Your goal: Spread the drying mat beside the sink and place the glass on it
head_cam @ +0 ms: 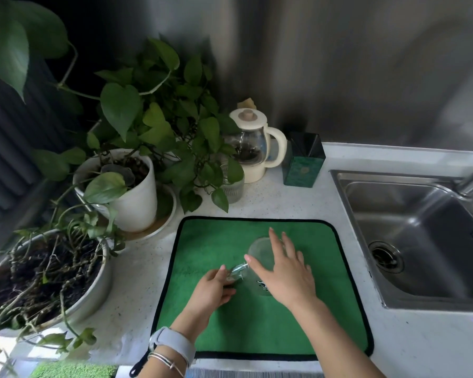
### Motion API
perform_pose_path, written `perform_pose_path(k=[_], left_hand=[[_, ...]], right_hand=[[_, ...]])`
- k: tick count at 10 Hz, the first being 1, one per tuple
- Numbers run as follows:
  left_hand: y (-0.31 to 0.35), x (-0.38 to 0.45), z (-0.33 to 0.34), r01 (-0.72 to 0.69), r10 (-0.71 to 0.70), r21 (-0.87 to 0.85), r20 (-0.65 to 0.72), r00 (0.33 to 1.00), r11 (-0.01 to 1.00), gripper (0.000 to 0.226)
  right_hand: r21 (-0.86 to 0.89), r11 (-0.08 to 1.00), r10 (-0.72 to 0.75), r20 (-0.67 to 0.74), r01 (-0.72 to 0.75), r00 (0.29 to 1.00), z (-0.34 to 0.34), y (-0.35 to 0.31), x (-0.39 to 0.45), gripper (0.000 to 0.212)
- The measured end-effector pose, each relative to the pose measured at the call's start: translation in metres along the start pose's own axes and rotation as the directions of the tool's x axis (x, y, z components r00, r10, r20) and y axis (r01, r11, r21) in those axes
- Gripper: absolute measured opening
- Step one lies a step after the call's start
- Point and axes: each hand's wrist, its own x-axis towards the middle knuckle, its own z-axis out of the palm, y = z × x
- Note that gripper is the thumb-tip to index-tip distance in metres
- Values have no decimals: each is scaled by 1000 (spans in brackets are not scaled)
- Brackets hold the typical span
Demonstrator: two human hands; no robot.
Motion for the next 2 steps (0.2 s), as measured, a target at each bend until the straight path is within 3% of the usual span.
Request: perform_pose_path(k=[2], left_hand=[[-1, -21, -19, -122, 115, -49, -131, 985, 991, 26]], right_hand=[[285, 958, 22, -32, -12, 999, -9, 10, -18, 88]])
